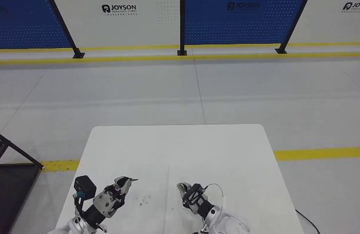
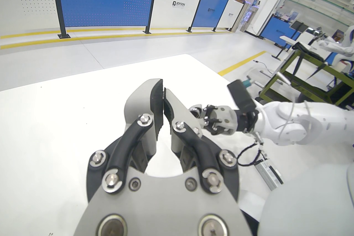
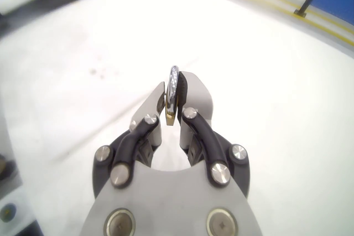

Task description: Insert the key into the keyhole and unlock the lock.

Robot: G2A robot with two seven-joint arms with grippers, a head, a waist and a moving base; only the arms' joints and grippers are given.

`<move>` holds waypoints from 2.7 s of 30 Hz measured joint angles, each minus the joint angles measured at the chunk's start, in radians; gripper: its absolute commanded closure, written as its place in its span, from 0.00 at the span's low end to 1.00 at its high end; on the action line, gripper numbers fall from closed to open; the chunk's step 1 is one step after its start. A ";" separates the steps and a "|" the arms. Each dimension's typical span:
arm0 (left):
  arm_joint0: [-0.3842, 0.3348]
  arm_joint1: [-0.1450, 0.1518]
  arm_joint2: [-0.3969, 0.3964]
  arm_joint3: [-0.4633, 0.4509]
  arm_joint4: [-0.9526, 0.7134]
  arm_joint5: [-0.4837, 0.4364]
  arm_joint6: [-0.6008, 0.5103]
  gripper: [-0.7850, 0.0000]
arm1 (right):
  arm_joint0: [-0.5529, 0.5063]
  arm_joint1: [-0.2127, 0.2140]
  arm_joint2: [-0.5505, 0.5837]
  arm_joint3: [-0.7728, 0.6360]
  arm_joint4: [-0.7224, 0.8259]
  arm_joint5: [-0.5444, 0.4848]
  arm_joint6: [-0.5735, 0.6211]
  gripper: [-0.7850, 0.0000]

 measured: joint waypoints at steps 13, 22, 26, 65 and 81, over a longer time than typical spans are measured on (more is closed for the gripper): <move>0.000 0.000 0.000 0.000 0.000 0.000 0.000 1.00 | -0.126 0.048 0.175 -0.201 0.149 -0.327 -0.318 1.00; 0.000 0.000 0.000 0.000 0.000 0.000 0.000 1.00 | -0.123 0.061 0.190 -0.211 0.196 -0.505 -0.302 1.00; 0.000 0.000 0.000 0.000 0.000 0.000 0.000 1.00 | -0.123 0.061 0.190 -0.211 0.196 -0.505 -0.302 1.00; -0.235 -0.018 0.447 0.194 -0.350 -0.373 0.373 1.00 | 0.186 -0.087 -0.191 0.095 0.463 -0.794 -0.691 1.00; -0.268 -0.043 0.504 0.240 -0.191 -0.363 0.512 1.00 | 0.178 -0.103 -0.195 0.116 0.457 -0.759 -0.726 1.00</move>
